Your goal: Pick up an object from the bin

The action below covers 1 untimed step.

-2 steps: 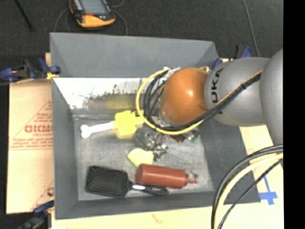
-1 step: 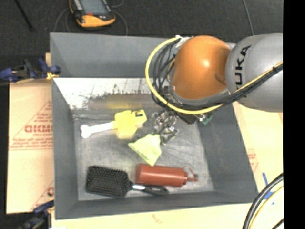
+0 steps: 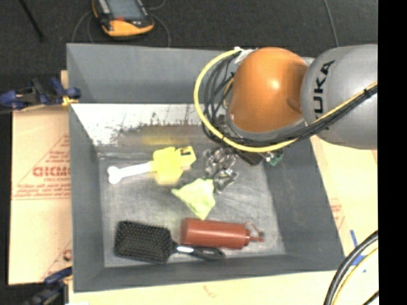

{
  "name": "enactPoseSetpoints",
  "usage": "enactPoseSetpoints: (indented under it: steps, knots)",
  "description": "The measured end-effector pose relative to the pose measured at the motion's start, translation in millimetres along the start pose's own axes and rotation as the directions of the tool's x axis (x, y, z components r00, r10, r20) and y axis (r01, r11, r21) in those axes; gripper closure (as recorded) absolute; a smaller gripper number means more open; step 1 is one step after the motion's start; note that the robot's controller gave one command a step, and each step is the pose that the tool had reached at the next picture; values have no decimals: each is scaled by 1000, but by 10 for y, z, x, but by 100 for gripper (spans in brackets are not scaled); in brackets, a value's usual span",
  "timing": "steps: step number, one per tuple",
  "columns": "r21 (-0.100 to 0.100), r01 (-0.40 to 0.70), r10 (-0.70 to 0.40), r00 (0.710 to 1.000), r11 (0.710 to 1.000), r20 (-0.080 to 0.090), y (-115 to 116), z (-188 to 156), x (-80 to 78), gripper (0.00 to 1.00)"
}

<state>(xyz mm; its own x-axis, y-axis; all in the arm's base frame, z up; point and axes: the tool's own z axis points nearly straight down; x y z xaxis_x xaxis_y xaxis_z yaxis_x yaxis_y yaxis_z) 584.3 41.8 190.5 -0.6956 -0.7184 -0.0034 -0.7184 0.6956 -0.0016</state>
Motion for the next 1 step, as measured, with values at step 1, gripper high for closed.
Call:
enactPoseSetpoints:
  steps: [1]
  knots:
    - [-4,-2,2,1000,1000,-6,36,-386,-29,100]
